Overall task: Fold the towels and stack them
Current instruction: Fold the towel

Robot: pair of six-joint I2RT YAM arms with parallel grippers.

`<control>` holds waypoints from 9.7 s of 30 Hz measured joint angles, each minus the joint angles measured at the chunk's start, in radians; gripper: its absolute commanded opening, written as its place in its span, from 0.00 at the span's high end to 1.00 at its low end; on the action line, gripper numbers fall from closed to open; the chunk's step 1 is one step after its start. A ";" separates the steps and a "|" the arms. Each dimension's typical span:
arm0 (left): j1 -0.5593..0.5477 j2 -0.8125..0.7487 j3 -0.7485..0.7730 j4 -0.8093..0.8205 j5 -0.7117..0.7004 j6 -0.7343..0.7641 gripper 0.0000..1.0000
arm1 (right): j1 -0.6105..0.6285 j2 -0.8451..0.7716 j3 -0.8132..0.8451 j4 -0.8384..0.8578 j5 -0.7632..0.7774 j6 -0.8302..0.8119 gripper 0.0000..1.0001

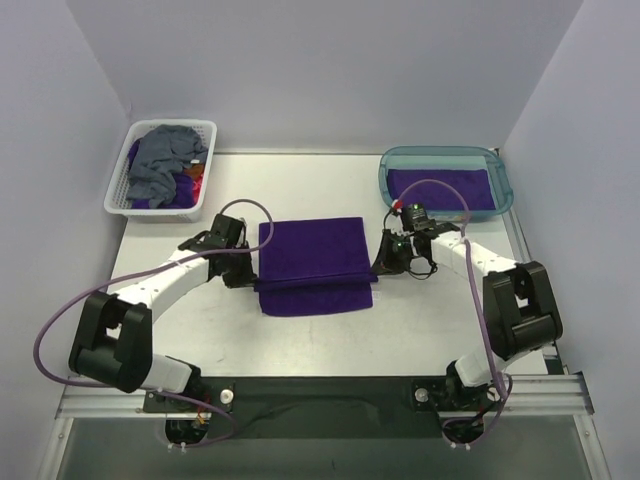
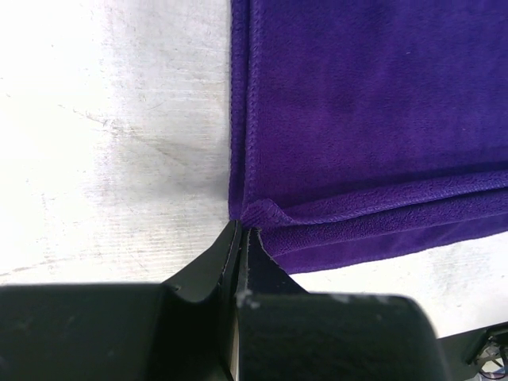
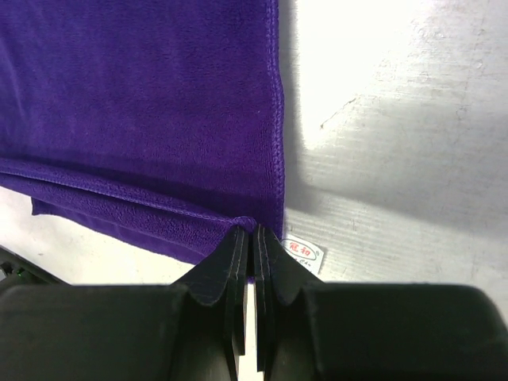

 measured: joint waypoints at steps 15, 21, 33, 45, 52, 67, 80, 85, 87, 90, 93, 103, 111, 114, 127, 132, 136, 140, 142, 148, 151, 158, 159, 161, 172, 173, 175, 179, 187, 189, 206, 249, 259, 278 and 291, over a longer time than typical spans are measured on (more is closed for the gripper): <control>0.000 -0.111 0.035 -0.076 -0.021 0.000 1.00 | 0.033 -0.129 0.000 -0.058 0.027 0.007 1.00; 0.000 -0.111 0.018 -0.082 -0.022 -0.001 1.00 | 0.058 -0.127 -0.040 -0.058 0.044 0.021 1.00; -0.004 -0.100 0.037 -0.103 -0.027 0.001 1.00 | 0.064 -0.107 -0.006 -0.076 0.066 0.018 1.00; -0.004 -0.188 0.098 -0.160 -0.048 0.008 1.00 | 0.080 -0.226 0.031 -0.140 0.082 0.015 1.00; -0.004 -0.145 0.017 -0.135 -0.037 0.005 1.00 | 0.107 -0.173 0.010 -0.125 0.101 0.015 1.00; -0.016 -0.174 -0.157 -0.089 -0.019 -0.011 0.37 | 0.145 -0.051 -0.075 -0.093 0.120 -0.022 0.55; -0.037 -0.414 -0.138 -0.206 -0.002 -0.056 0.27 | 0.176 -0.304 -0.085 -0.187 0.081 -0.058 0.55; -0.043 -0.238 -0.005 -0.193 -0.017 -0.043 0.31 | 0.191 -0.195 0.042 -0.179 0.107 -0.065 0.58; -0.053 -0.167 0.045 -0.179 -0.026 -0.031 0.32 | 0.203 -0.135 0.086 -0.170 0.120 -0.070 0.59; -0.081 -0.069 0.099 -0.160 -0.040 -0.006 0.34 | 0.225 -0.047 0.134 -0.163 0.137 -0.085 0.61; -0.114 0.002 0.117 -0.147 -0.042 0.012 0.37 | 0.256 0.029 0.160 -0.160 0.156 -0.108 0.63; -0.222 0.090 0.074 -0.137 -0.051 0.030 0.52 | 0.376 0.144 0.173 -0.160 0.222 -0.162 0.71; -0.249 -0.029 -0.065 -0.140 -0.043 0.020 0.53 | 0.438 0.119 0.133 -0.164 0.230 -0.182 0.76; -0.253 -0.108 -0.109 -0.143 -0.034 0.006 0.53 | 0.457 0.071 0.087 -0.179 0.228 -0.182 0.76; -0.259 -0.258 -0.195 -0.179 -0.019 -0.055 0.46 | 0.549 -0.167 -0.109 -0.243 0.184 -0.111 0.76; -0.259 -0.304 -0.195 -0.191 -0.065 -0.098 0.44 | 0.547 -0.253 -0.147 -0.266 0.214 -0.047 0.72; -0.259 -0.334 -0.195 -0.197 -0.120 -0.149 0.44 | 0.520 -0.340 -0.146 -0.260 0.275 0.024 0.71; -0.257 -0.340 -0.195 -0.190 -0.163 -0.198 0.49 | 0.443 -0.380 -0.148 -0.210 0.306 0.106 0.73; -0.254 -0.331 -0.196 -0.178 -0.174 -0.216 0.54 | 0.408 -0.383 -0.159 -0.161 0.305 0.142 0.74; -0.252 -0.246 -0.207 -0.121 -0.185 -0.246 0.68 | 0.369 -0.354 -0.226 -0.026 0.270 0.220 0.78; -0.252 -0.204 -0.222 -0.101 -0.185 -0.255 0.74 | 0.353 -0.319 -0.282 0.030 0.238 0.255 0.80; -0.236 -0.197 -0.247 -0.084 -0.176 -0.262 0.77 | 0.263 -0.290 -0.373 0.054 0.171 0.314 0.80; -0.232 -0.200 -0.250 -0.082 -0.172 -0.262 0.76 | 0.246 -0.289 -0.380 0.056 0.163 0.318 0.80; -0.222 -0.207 -0.256 -0.078 -0.163 -0.262 0.76 | 0.219 -0.289 -0.388 0.059 0.144 0.332 0.80; -0.189 -0.315 -0.263 -0.158 -0.150 -0.227 0.48 | 0.200 -0.358 -0.381 0.041 0.128 0.314 0.80; -0.189 -0.325 -0.251 -0.173 -0.150 -0.224 0.45 | 0.207 -0.364 -0.367 0.039 0.127 0.309 0.79; -0.188 -0.335 -0.211 -0.188 -0.150 -0.219 0.44 | 0.216 -0.364 -0.326 0.044 0.126 0.301 0.75; -0.176 -0.292 -0.090 -0.167 -0.150 -0.197 0.42 | 0.220 -0.317 -0.206 0.088 0.123 0.280 0.58; -0.046 0.053 0.147 0.111 -0.080 -0.152 0.44 | 0.208 -0.004 0.093 0.335 0.134 0.276 0.30; -0.021 0.158 0.206 0.184 -0.058 -0.147 0.46 | 0.207 0.081 0.156 0.390 0.138 0.280 0.30; 0.122 0.489 0.296 0.460 0.086 -0.154 0.56 | 0.062 0.369 0.168 0.660 0.183 0.310 0.31; -0.042 -0.394 -0.466 0.235 0.087 -0.367 0.48 | 0.196 -0.159 -0.311 0.226 0.055 0.293 0.62; -0.044 -0.438 -0.338 0.065 0.045 -0.291 0.27 | 0.188 -0.190 -0.118 0.029 0.090 0.052 0.59; 0.094 0.433 0.417 0.064 -0.129 0.279 0.34 | 0.103 0.409 0.549 -0.059 0.117 -0.302 0.58; 0.096 0.477 0.430 0.060 -0.128 0.320 0.38 | 0.110 0.496 0.581 -0.089 0.141 -0.324 0.59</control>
